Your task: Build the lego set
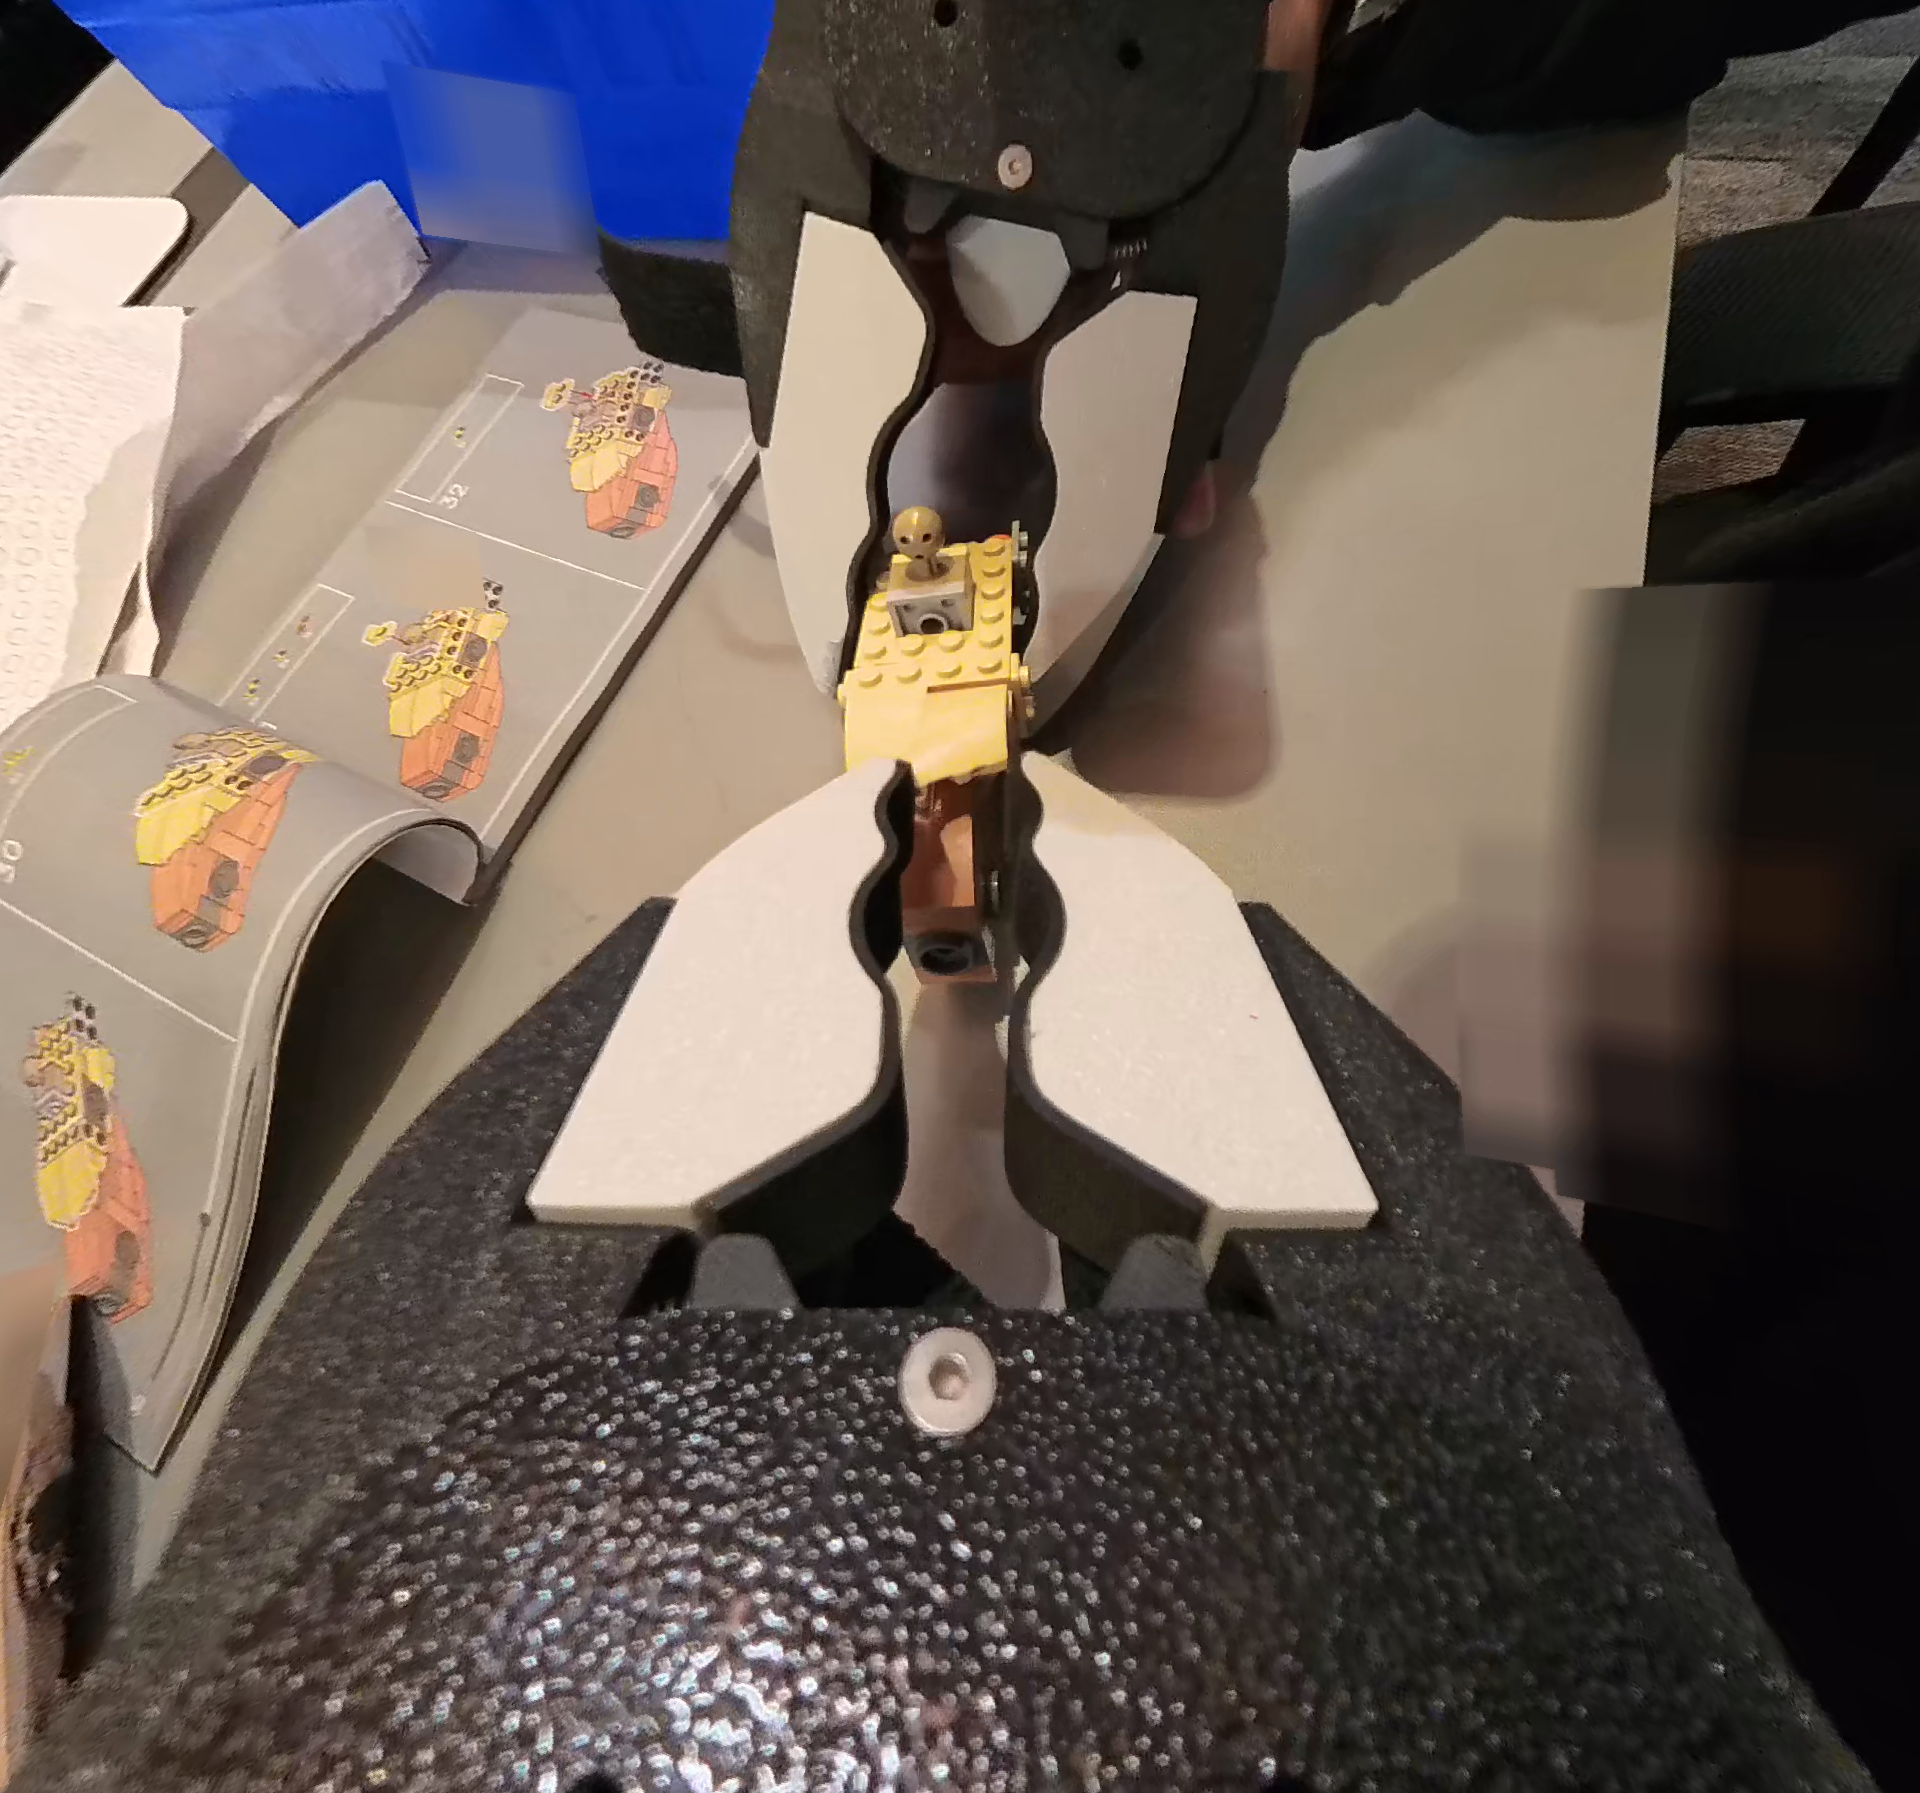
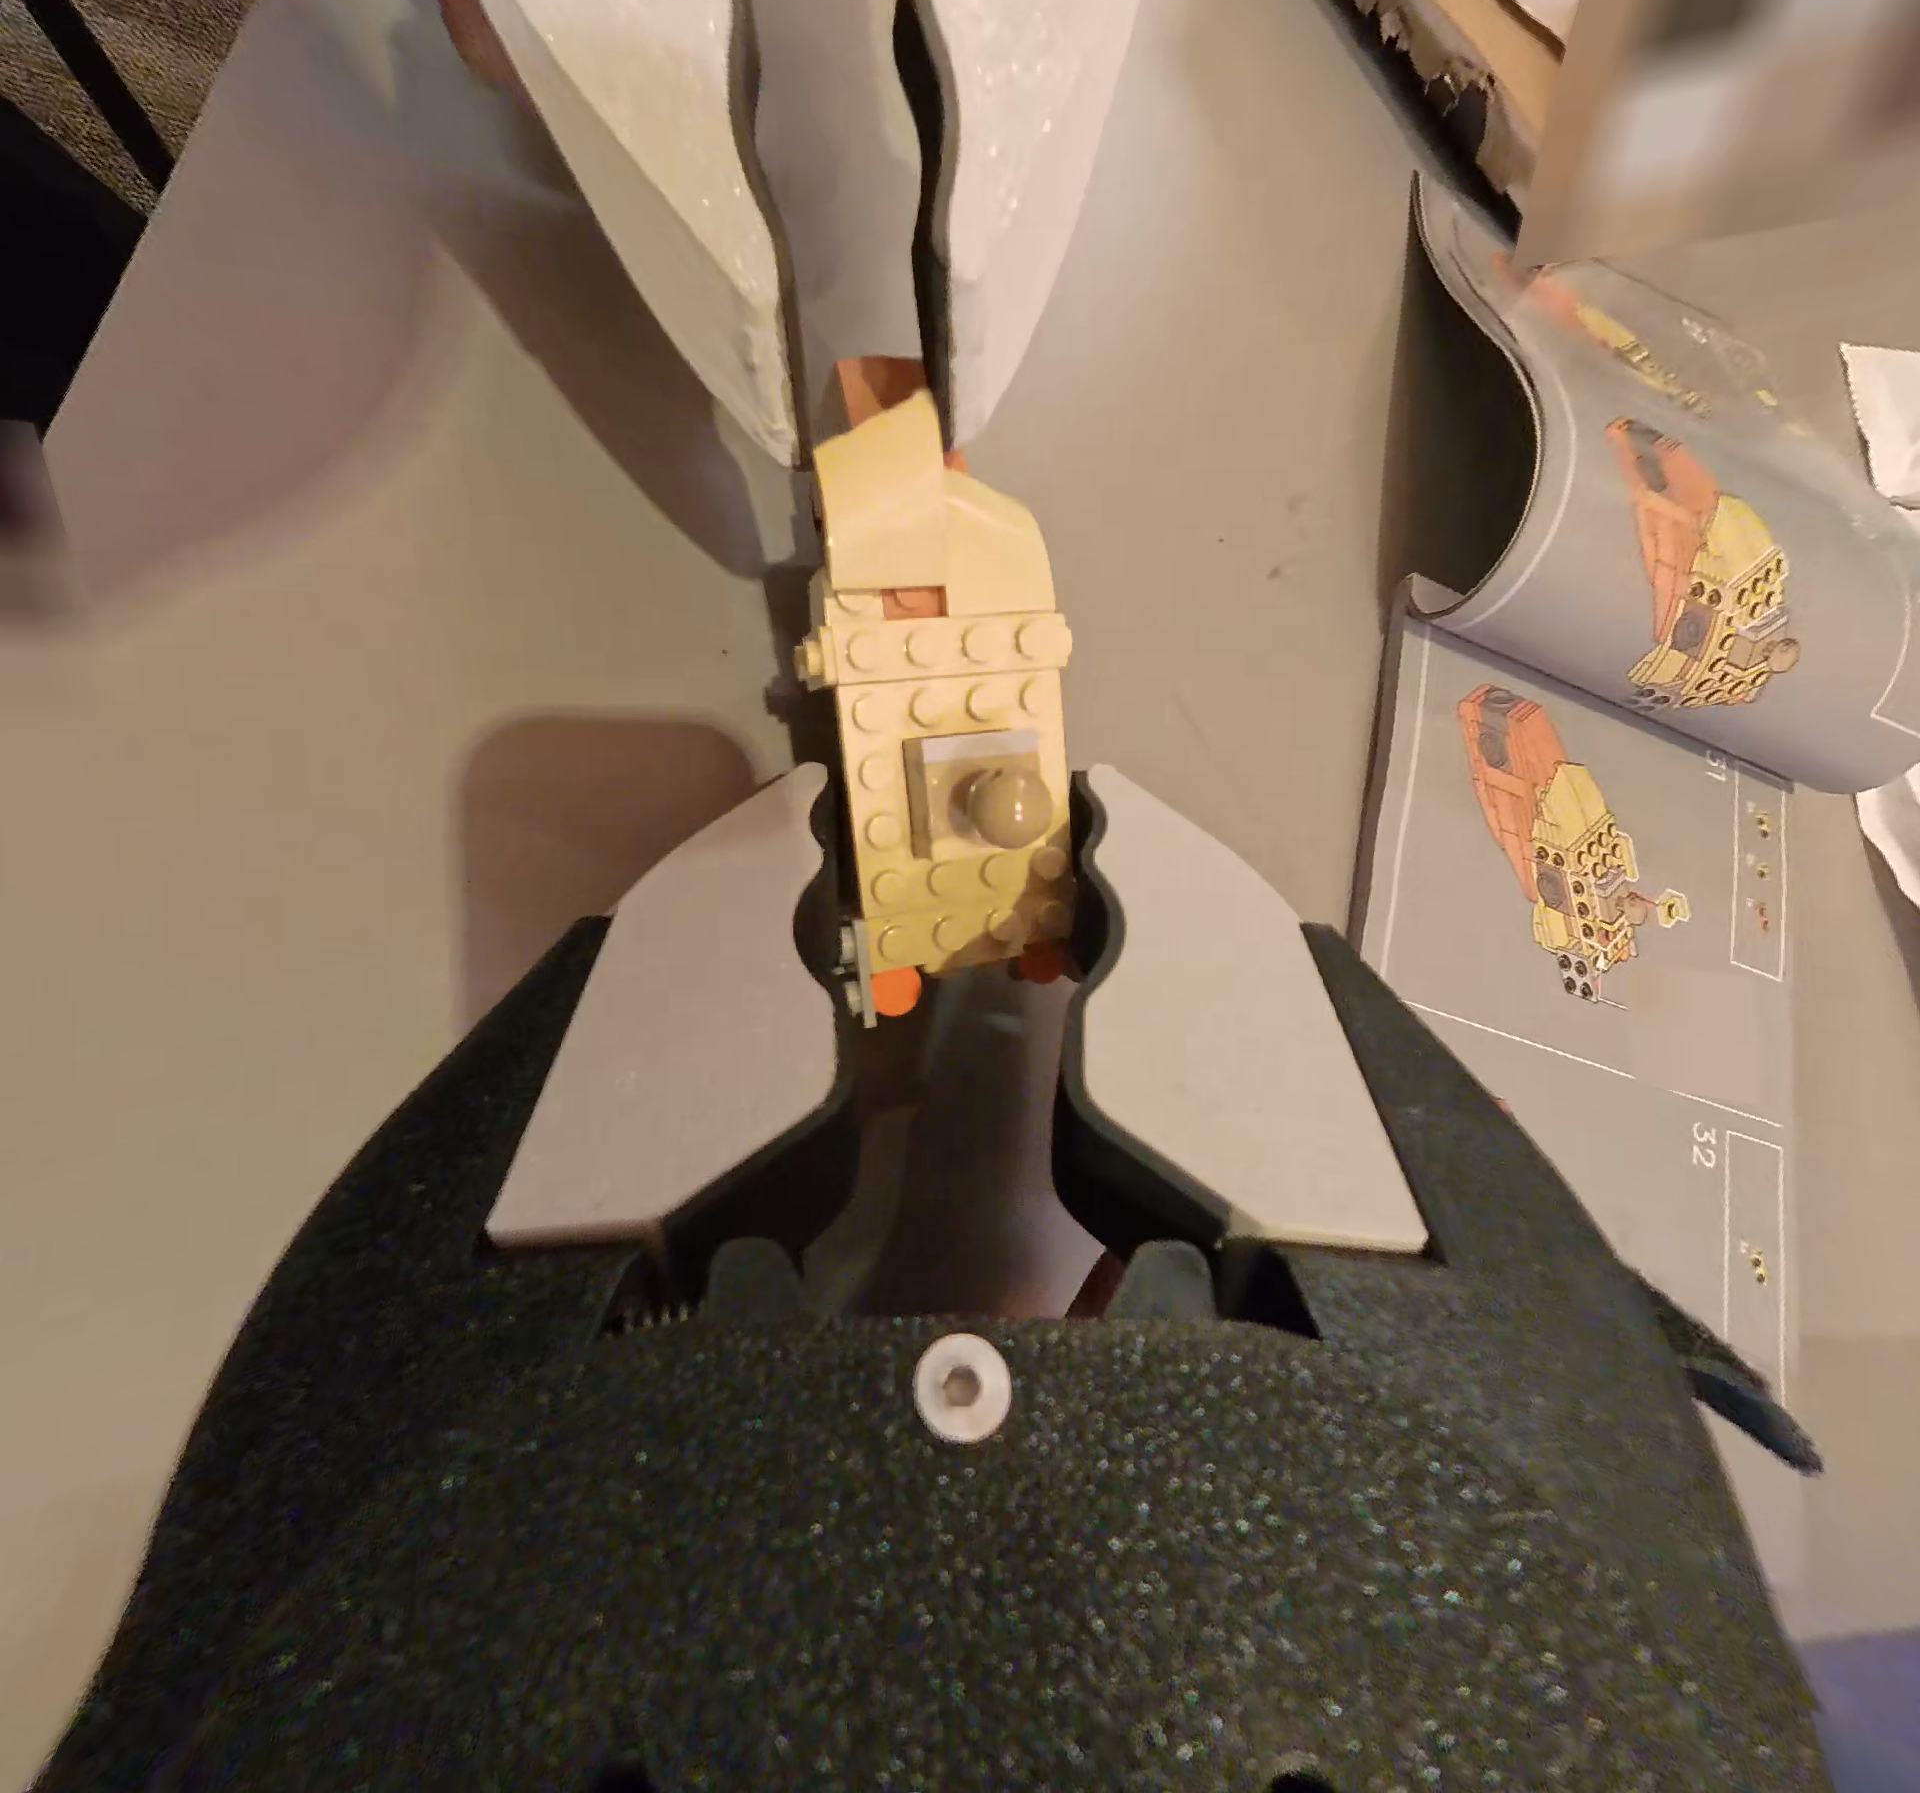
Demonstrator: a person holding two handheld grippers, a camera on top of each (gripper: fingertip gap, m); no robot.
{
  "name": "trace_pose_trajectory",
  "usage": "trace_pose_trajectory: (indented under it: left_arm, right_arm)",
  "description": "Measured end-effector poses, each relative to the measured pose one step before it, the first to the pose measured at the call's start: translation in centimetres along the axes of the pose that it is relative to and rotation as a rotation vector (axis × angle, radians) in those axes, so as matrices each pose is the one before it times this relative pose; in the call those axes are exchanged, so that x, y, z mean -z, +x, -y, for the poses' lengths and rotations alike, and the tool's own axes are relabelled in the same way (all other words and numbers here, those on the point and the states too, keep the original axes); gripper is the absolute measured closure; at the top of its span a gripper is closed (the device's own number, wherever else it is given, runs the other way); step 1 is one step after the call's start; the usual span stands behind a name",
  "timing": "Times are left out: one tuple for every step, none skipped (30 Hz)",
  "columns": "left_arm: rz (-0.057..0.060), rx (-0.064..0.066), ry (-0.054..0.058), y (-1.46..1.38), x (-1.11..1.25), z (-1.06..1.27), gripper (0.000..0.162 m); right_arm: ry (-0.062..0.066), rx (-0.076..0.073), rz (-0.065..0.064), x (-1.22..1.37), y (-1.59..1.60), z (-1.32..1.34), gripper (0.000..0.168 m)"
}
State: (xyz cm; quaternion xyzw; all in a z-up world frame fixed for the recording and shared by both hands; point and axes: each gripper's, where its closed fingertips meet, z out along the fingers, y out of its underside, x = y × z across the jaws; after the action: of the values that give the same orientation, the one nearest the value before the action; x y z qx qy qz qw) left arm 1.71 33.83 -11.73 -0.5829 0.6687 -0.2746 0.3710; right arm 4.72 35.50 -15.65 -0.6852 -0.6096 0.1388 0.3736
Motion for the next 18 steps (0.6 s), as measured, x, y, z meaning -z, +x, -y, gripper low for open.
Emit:
trace_pose_trajectory:
  left_arm:
    - [0.0015, -0.0006, -0.0027, 0.012, -0.04, -0.047, 0.146]
    - [0.0024, -0.0027, -0.002, 0.011, -0.026, -0.008, 0.146]
    - [0.004, -0.0043, -0.0017, 0.004, -0.014, 0.017, 0.146]
    - [0.0063, -0.0049, -0.0028, -0.031, -0.013, 0.009, 0.146]
    - [0.0046, -0.005, -0.0046, -0.01, -0.009, -0.008, 0.146]
    - [0.0035, -0.0044, -0.0052, -0.007, -0.017, -0.035, 0.146]
    - [0.0031, -0.0039, -0.0043, 0.012, -0.014, -0.026, 0.146]
    - [0.0028, -0.0024, -0.0035, 0.001, -0.034, -0.038, 0.146]
    - [0.0024, -0.0006, -0.0039, -0.002, -0.027, -0.038, 0.146]
    - [0.002, -0.0003, -0.0018, 0.004, -0.02, -0.016, 0.146]
    - [0.0025, -0.0003, -0.001, 0.001, 0.01, 0.008, 0.146]
    - [0.0027, 0.0005, -0.0023, -0.012, 0.003, -0.014, 0.146]
    - [0.0025, 0.0008, -0.0027, -0.007, 0.006, -0.019, 0.146]
    - [0.0025, 0.0, -0.002, -0.001, 0.004, -0.021, 0.146]
    - [0.0042, 0.0004, -0.0021, -0.011, -0.002, -0.015, 0.146]
    - [0.004, 0.0002, -0.0021, -0.01, -0.002, -0.016, 0.146]
    - [0.0041, -0.0006, -0.0011, 0.003, 0.009, -0.01, 0.146]
    - [0.0035, -0.0002, -0.0012, 0.006, 0.003, -0.021, 0.146]
  right_arm:
    - [-0.0016, -0.0017, -0.0011, -0.001, -0.003, 0.007, 0.128]
    - [-0.0003, -0.0018, -0.0014, 0.003, 0.007, 0.024, 0.128]
    - [-0.0015, -0.0028, -0.0009, -0.005, -0.003, 0.01, 0.128]
    - [-0.0014, -0.0029, -0.0008, -0.012, -0.007, 0.018, 0.128]
    - [-0.0011, -0.0019, -0.0012, -0.005, -0.002, 0.015, 0.128]
    - [-0.0005, -0.0012, -0.0004, -0.002, -0.004, 0.029, 0.128]
    - [0.0004, -0.0014, 0.0003, 0.018, -0.005, 0.04, 0.128]
    - [0.0001, -0.0032, 0.001, 0.02, -0.007, 0.043, 0.128]
    - [0.0007, -0.004, 0.0012, 0.023, -0.013, 0.057, 0.128]
    - [0.0008, -0.0033, 0.0009, 0.025, -0.013, 0.045, 0.128]
    - [-0.0012, -0.0023, 0.0005, 0.015, 0.001, -0.002, 0.128]
    - [0.0007, -0.0033, 0.0002, 0.015, 0.002, 0.023, 0.128]
    - [0.0016, -0.004, 0.0004, 0.022, -0.001, 0.034, 0.128]
    - [0.0016, -0.0041, 0.0009, 0.015, 0.012, 0.02, 0.128]
    - [0.0011, -0.0045, 0.0014, 0.022, -0.007, 0.028, 0.128]
    - [0.0019, -0.0034, 0.0011, 0.02, -0.005, 0.024, 0.128]
    - [0.0015, -0.0022, 0.0009, 0.019, -0.006, 0.027, 0.128]
    - [0.0006, -0.0019, 0.0009, 0.026, -0.003, 0.015, 0.128]
